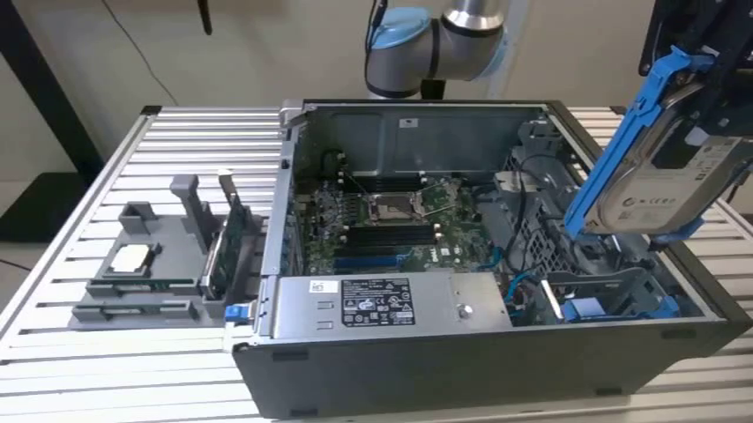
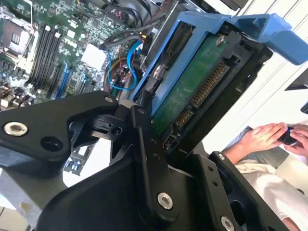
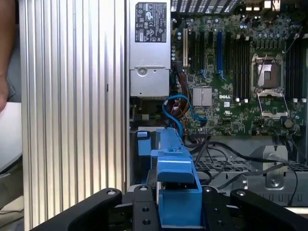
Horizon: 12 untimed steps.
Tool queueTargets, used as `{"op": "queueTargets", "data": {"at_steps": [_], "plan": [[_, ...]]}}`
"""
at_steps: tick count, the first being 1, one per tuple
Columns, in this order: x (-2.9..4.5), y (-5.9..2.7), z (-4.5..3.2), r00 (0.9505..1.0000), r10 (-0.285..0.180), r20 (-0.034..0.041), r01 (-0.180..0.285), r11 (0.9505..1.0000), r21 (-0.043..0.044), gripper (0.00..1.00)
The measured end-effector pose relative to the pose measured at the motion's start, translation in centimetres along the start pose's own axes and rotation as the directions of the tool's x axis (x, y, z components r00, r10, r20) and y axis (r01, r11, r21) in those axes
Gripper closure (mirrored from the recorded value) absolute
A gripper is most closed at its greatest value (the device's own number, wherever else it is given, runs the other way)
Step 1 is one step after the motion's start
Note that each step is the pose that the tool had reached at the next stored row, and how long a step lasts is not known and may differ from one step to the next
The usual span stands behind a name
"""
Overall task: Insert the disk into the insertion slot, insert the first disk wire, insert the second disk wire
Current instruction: 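Insert the disk into the insertion slot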
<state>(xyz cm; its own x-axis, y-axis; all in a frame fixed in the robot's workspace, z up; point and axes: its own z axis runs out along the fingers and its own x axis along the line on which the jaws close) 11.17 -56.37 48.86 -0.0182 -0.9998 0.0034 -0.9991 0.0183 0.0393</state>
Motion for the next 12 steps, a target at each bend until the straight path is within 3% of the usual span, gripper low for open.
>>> {"op": "queueTargets", "data": {"at_steps": [12], "plan": [[0.05, -0.01, 0.34, 1.0000, 0.000, 0.0002, 0.000, 1.0000, -0.0001, 0.67]]}}
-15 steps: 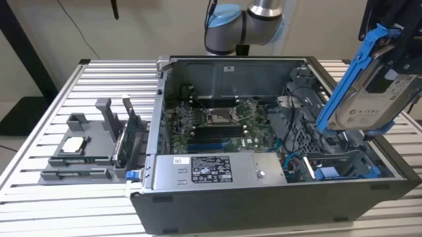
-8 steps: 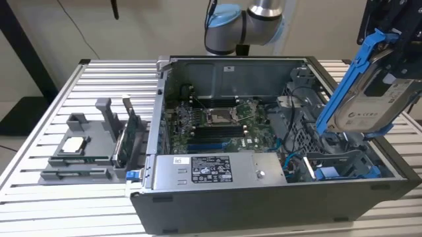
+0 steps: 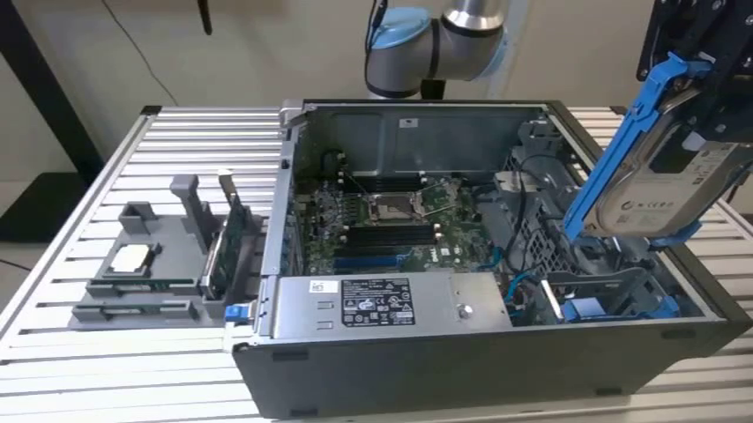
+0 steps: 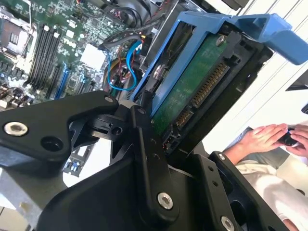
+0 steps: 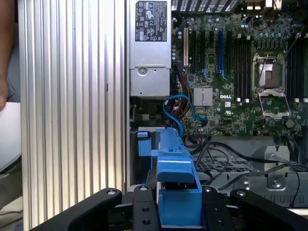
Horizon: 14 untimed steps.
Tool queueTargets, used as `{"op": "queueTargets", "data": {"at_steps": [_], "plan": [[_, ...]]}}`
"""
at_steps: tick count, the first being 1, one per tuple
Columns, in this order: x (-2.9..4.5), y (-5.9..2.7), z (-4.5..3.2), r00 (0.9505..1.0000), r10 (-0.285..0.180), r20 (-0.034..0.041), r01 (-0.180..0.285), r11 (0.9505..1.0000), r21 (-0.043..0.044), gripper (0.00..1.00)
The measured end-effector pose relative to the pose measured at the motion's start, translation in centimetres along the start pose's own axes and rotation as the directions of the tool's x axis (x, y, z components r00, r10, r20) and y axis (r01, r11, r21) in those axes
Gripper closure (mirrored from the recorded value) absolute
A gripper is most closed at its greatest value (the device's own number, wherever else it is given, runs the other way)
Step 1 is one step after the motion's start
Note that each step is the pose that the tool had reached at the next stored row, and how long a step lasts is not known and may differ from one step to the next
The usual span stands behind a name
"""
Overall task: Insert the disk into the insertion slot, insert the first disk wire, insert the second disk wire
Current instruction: 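Insert the disk into the insertion slot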
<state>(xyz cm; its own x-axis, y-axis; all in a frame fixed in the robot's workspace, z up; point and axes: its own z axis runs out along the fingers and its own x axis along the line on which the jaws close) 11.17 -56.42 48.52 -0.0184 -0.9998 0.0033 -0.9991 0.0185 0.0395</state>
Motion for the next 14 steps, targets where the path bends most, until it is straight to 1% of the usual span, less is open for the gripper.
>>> {"op": "queueTargets", "data": {"at_steps": [7, 14], "plan": [[0.00, 0.00, 0.10, 1.0000, 0.000, -0.0002, 0.000, 1.0000, 0.0000, 0.67], [0.00, -0.03, 0.63, 1.0000, 0.001, -0.0005, -0.001, 1.0000, 0.0000, 0.67]]}}
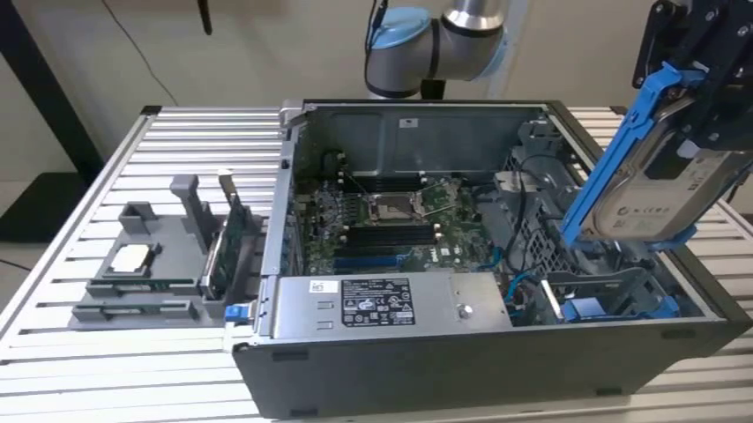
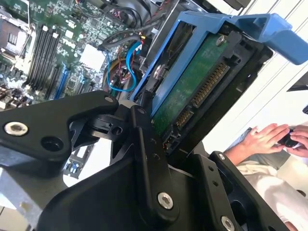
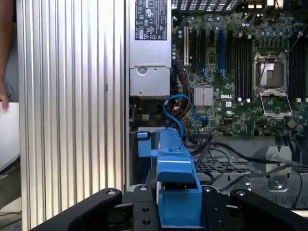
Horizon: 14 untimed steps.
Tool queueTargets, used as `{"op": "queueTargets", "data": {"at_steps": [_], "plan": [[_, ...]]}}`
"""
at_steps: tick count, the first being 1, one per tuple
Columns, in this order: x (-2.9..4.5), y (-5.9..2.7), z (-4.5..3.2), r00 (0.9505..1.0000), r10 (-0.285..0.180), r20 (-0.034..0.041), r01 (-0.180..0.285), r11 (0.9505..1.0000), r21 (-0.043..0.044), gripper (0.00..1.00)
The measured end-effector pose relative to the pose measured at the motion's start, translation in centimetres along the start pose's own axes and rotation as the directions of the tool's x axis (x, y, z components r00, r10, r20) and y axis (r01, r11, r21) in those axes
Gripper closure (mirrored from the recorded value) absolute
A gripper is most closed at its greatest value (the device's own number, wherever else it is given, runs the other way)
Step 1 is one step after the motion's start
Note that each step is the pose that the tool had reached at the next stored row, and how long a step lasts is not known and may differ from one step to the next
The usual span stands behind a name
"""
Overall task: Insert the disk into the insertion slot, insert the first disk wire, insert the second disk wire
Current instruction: 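Insert the disk into the insertion slot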
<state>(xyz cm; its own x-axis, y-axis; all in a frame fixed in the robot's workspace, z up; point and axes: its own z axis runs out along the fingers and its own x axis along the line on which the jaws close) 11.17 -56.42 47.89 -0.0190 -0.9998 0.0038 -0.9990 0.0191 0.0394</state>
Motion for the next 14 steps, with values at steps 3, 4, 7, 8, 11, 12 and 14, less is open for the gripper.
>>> {"op": "queueTargets", "data": {"at_steps": [3, 4, 7, 8, 11, 12, 14], "plan": [[0.00, -0.01, 0.30, 1.0000, 0.000, 0.0001, 0.000, 1.0000, 0.0000, 0.67], [0.00, -0.02, 0.40, 1.0000, 0.000, 0.0002, 0.000, 1.0000, 0.0000, 0.67], [0.00, -0.03, 0.68, 1.0000, 0.000, 0.0001, 0.000, 1.0000, 0.0000, 0.67], [0.01, -0.03, 0.76, 1.0000, 0.000, 0.0000, 0.000, 1.0000, 0.0000, 0.67], [0.03, -0.06, 1.01, 1.0000, 0.001, 0.0002, -0.001, 1.0000, 0.0000, 0.67], [0.05, -0.08, 1.09, 1.0000, 0.001, 0.0003, -0.001, 1.0000, 0.0000, 0.67], [0.09, -0.11, 1.22, 1.0000, 0.001, 0.0001, -0.001, 1.0000, 0.0000, 0.67]]}}
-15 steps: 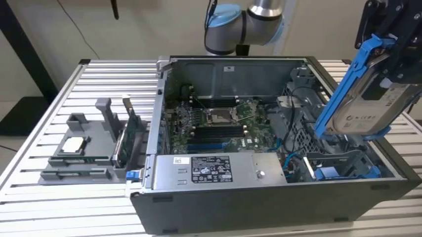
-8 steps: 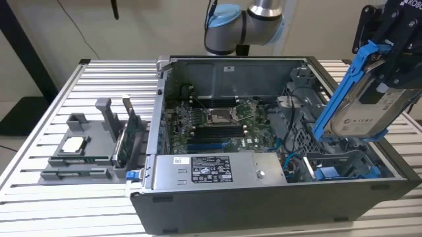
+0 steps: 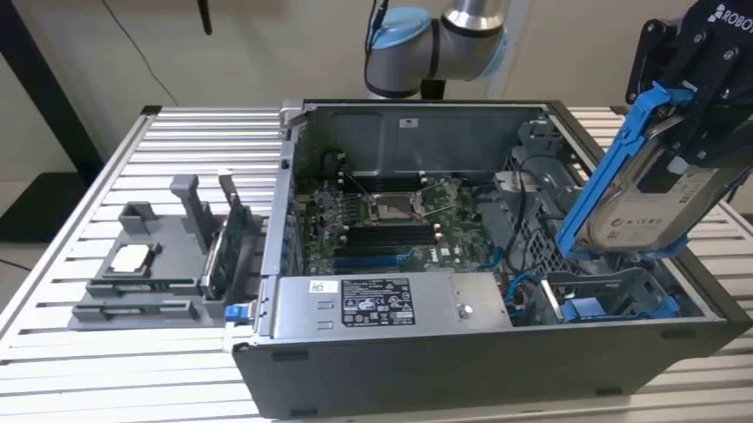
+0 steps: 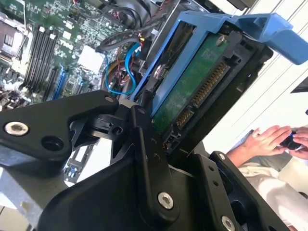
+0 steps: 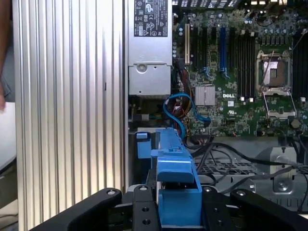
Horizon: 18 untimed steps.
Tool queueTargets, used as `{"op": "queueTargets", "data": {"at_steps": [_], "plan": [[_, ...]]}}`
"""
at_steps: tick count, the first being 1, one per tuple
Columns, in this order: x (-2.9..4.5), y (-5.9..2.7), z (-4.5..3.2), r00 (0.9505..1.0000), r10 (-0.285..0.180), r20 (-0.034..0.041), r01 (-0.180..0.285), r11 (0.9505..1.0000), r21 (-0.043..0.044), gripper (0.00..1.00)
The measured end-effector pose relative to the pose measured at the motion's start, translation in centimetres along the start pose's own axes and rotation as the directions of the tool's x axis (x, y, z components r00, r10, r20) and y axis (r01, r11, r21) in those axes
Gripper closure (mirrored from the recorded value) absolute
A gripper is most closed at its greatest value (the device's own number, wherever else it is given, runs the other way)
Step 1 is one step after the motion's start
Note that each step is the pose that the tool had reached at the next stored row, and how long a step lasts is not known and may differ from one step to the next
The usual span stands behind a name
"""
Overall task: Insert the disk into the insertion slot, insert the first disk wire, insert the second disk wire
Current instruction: 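Insert the disk into the insertion slot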
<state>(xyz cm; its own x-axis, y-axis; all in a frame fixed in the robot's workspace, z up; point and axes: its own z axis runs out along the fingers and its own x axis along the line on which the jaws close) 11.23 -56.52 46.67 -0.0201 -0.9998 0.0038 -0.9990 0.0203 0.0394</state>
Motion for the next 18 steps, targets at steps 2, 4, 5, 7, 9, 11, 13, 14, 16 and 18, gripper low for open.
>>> {"op": "queueTargets", "data": {"at_steps": [2, 4, 5, 7, 9, 11, 13, 14, 16, 18], "plan": [[0.05, -0.05, 0.15, 1.0000, 0.000, 0.0001, 0.000, 1.0000, 0.0000, 0.67], [0.08, -0.09, 0.30, 1.0000, 0.001, 0.0002, -0.001, 1.0000, 0.0000, 0.67], [0.10, -0.12, 0.37, 1.0000, 0.001, 0.0001, -0.001, 1.0000, 0.0000, 0.67], [0.11, -0.15, 0.48, 1.0000, 0.001, -0.0002, -0.001, 1.0000, 0.0000, 0.67], [0.11, -0.16, 0.55, 1.0000, 0.001, 0.0001, -0.001, 1.0000, 0.0000, 0.67], [0.12, -0.16, 0.55, 1.0000, 0.001, 0.0000, -0.001, 1.0000, 0.0000, 0.67], [0.11, -0.16, 0.56, 1.0000, 0.001, 0.0001, -0.001, 1.0000, 0.0000, 0.67], [0.11, -0.16, 0.57, 1.0000, 0.001, 0.0001, -0.001, 1.0000, 0.0000, 0.67], [0.11, -0.17, 0.61, 1.0000, 0.001, 0.0002, -0.001, 1.0000, 0.0000, 0.67], [0.11, -0.17, 0.67, 1.0000, 0.001, 0.0000, -0.001, 1.0000, 0.0000, 0.67]]}}
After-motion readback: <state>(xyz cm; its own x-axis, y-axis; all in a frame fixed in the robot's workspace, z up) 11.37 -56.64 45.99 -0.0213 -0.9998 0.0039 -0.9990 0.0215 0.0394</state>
